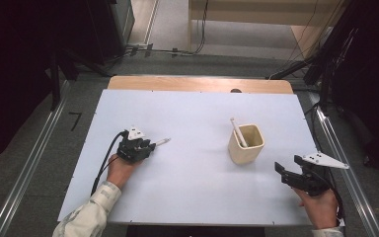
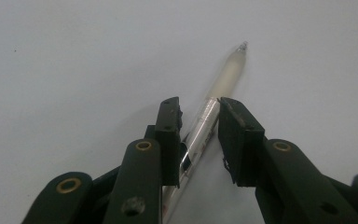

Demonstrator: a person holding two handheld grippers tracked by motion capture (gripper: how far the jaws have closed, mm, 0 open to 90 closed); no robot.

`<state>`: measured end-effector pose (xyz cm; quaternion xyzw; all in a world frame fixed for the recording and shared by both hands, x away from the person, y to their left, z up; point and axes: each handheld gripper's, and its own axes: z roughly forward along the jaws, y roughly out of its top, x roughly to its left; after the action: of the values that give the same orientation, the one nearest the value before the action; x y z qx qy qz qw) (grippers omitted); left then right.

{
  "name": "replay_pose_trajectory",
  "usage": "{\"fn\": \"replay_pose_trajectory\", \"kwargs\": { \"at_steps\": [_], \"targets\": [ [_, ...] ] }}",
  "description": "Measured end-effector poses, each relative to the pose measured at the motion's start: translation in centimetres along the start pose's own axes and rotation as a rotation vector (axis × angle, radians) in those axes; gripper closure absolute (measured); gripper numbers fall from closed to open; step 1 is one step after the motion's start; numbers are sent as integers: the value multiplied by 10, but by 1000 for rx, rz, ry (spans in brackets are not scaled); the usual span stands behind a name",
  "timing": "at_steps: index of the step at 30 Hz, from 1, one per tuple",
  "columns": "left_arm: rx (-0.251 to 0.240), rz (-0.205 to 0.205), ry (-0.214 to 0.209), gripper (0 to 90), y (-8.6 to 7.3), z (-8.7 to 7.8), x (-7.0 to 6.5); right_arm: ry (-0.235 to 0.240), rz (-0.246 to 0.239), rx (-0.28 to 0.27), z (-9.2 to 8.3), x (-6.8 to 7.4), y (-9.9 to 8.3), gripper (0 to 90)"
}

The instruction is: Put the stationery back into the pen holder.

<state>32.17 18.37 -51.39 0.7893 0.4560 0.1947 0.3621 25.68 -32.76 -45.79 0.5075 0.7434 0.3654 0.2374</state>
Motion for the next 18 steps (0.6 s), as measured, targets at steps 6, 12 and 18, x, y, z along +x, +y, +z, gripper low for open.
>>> {"fn": "replay_pose_trajectory", "kwargs": {
  "at_steps": [6,12,18],
  "targets": [
    [10,-1,-22,755,0,-1,-1,1,0,-1,-1,0,0,219],
    [22,-31,-36,804,1,-1,1,0,2,-3,-1,0,0,220],
    [24,-29,-29,805,1,-1,0,-1,2,-4,-1,0,0,221]
  ]
}}
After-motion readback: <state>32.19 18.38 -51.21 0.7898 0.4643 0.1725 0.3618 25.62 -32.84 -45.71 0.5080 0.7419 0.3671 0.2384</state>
